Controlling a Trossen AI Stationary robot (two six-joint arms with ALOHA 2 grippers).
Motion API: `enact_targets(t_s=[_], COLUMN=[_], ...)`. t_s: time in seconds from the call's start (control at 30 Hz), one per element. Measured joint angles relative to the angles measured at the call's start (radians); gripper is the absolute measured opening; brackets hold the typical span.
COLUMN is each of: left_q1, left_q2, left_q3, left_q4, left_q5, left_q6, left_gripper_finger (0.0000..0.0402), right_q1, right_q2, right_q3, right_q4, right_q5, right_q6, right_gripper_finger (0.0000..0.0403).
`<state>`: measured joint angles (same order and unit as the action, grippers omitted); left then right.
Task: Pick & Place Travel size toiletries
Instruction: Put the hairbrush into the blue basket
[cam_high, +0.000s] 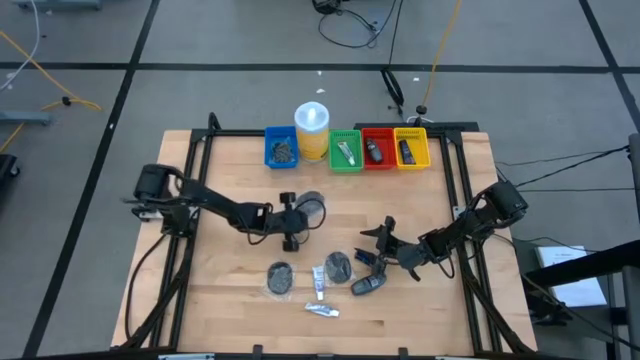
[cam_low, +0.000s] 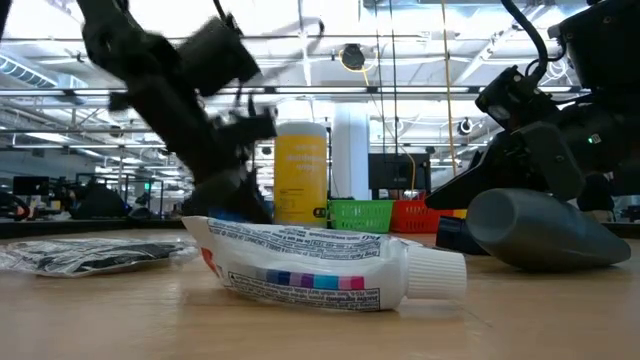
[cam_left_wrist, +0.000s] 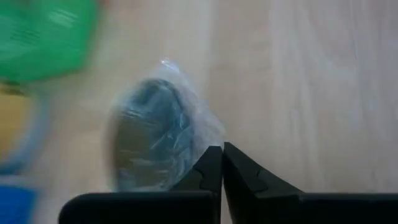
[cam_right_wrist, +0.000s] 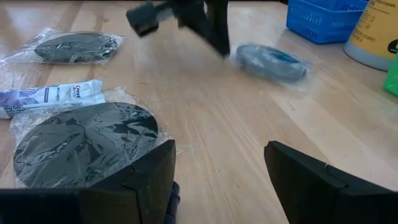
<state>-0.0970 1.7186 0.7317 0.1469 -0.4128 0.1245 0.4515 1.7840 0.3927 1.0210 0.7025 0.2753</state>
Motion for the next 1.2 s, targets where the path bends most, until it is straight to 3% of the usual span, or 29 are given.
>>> enact_targets(t_s=[0.2, 0.47, 0.9, 1.1, 1.2], left_q1=[-0.095, -0.075, 0.267, 0.426, 0.468], left_q2=[-0.199, -0.382, -0.403, -0.403, -0.403], left_q3=[0.072, 0.134, 0.136, 0.136, 0.136], left_q4=[-0.221, -0.419, -0.421, -0.349, -0.303], left_q5=[-0.300, -0.502, -0.468, -0.302, -0.294], left_q6=[-0.028, 0.027, 0.432, 0.498, 0.543], left_gripper_finger=[0.0002, 0.0002, 0.0001, 0.0001, 0.0001], right_q1=[0.000, 0.000, 0.000, 0.000, 0.000], right_q2=[0.000, 0.000, 0.000, 0.000, 0.000], right_q3=[0.000, 0.000, 0.000, 0.000, 0.000], right_q4=[0.000, 0.000, 0.000, -0.001, -0.001], right_q5=[0.000, 0.000, 0.000, 0.000, 0.000], right_q6=[0.004, 0.012, 0.012, 0.012, 0.012], right_gripper_finger=[0.0238, 0.0238, 0.0238, 0.0238, 0.0238])
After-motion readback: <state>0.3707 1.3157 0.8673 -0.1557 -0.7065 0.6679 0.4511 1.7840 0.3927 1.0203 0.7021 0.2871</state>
